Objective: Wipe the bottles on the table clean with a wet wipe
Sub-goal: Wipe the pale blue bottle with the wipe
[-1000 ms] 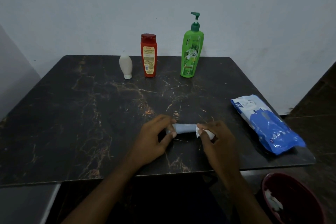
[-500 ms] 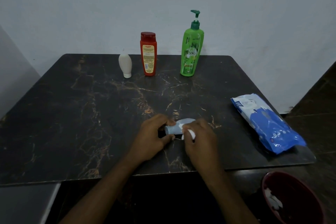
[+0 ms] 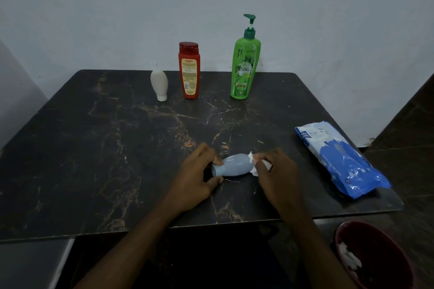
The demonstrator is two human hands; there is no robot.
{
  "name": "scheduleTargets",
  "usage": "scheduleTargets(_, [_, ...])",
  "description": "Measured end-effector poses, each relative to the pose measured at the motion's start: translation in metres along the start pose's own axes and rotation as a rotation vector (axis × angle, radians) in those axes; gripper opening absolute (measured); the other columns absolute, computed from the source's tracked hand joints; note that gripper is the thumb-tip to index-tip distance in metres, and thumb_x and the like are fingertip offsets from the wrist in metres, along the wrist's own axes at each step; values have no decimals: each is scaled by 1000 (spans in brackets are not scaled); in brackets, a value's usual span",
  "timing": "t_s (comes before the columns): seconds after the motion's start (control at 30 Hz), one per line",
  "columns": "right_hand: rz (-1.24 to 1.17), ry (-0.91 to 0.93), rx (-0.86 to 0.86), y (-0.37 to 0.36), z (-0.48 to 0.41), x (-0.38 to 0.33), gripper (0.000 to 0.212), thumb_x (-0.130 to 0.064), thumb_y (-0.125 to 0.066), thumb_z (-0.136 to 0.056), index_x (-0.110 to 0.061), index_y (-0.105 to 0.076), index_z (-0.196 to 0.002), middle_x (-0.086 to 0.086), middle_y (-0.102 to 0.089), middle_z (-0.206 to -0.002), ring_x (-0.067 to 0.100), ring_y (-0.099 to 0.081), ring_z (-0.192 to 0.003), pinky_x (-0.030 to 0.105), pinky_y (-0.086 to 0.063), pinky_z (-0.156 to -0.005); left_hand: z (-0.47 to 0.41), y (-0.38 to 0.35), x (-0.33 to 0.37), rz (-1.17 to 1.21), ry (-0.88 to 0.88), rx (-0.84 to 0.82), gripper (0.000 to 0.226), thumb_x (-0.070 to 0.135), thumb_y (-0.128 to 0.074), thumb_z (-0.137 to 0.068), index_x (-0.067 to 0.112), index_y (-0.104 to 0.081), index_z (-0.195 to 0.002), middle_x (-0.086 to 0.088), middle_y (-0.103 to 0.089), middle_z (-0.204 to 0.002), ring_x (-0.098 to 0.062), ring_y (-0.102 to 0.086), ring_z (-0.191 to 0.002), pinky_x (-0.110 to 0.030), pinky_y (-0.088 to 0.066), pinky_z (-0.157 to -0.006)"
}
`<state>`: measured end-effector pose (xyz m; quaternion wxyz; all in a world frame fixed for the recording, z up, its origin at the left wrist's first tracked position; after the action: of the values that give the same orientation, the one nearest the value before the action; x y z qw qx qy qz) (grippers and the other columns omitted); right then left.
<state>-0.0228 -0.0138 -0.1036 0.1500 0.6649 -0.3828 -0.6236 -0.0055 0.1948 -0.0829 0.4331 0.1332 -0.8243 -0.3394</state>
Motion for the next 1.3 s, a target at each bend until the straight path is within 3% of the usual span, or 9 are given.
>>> scheduleTargets(0.13, [-73, 208, 113, -9, 32, -42, 15, -5, -65, -88, -15, -72, -97, -2, -62, -99, 2, -54, -88, -2, -33, -78, 0, 0, 0, -15, 18, 9, 34, 9, -82, -74, 21, -58, -94, 10, -49, -101, -4, -52, -91, -20, -43, -73])
scheduleTargets(0.23, [-101, 359, 99, -21, 51, -59, 14, -5, -66, -88, -13, -72, -97, -2, -62, -100, 2, -56, -89, 0, -36, -83, 1, 0, 2, -6, 10, 7, 31, 10, -81, -77, 22, -56, -90, 9, -49, -96, -4, -51, -88, -18, -40, -71])
scheduleTargets(0.4, [-83, 124, 46, -10, 20, -16, 12, -17, -63, -93, -29, -65, -91, -9, -59, -95, 1, -57, -88, 6, -38, -76, 1, 0, 1, -20, 33, -17, 33, 11, -82, -76, 23, -57, -95, 12, -48, -103, 0, -50, -94, -12, -38, -73])
scheduleTargets(0.53, [0, -65, -29, -5, 1, 14, 19, -20, -65, -93, -12, -67, -110, 5, -65, -111, 12, -59, -101, 27, -48, -92, 2, 0, 4, -30, -1, -34, 40, 11, -80, -78, 32, -50, -93, 20, -43, -102, 1, -50, -93, -8, -35, -72])
scheduleTargets(0.63, [-73, 64, 53, -7, 18, -14, 9, -17, -66, -91, -23, -68, -97, -8, -61, -100, 1, -57, -91, 16, -46, -81, 2, 1, 6, -54, -14, -8, 36, 10, -79, -77, 27, -53, -94, 16, -46, -103, -3, -52, -92, -15, -41, -72])
scheduleTargets(0.77, [-193, 275, 99, -17, 43, -41, 13, -9, -68, -88, -18, -73, -96, -9, -63, -99, 0, -60, -93, 9, -43, -83, 3, 2, 6, -79, -33, 31, 34, 7, -80, -75, 20, -57, -96, 11, -51, -106, -6, -55, -90, -27, -47, -73])
scheduleTargets(0.97, [-150, 43, 93, -5, 16, -5, 14, -15, -67, -90, -29, -68, -92, -8, -64, -96, -5, -58, -85, 1, -38, -74, 2, 2, 8, -48, -36, 10, 30, 4, -78, -79, 18, -59, -97, 13, -52, -112, -4, -55, -98, -22, -48, -77])
scheduleTargets(1.1, [-89, -27, 97, 3, 8, 0, 13, -16, -65, -92, -15, -70, -104, -1, -64, -104, -3, -54, -81, -4, -34, -72, 2, 3, 9, -39, -46, 6, 32, 1, -76, -78, 19, -58, -97, 14, -51, -112, -7, -56, -93, -28, -49, -74])
scheduleTargets(1.3, [-103, 182, 150, -6, 29, -39, 16, -7, -67, -88, -15, -71, -102, -3, -60, -104, 5, -57, -91, 0, -37, -79, 2, 4, 6, 20, -63, 41, 28, 10, -83, -76, 17, -65, -97, 8, -57, -115, -8, -58, -105, -25, -51, -83])
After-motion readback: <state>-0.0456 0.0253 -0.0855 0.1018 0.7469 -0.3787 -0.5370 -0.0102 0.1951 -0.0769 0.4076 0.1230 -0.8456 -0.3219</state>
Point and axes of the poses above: each hand's wrist, its own z-axis away from the middle knuckle, its own y-axis out of the back of the hand, x = y × z, the point moved 5 cm from there along -z, towards the middle knuckle
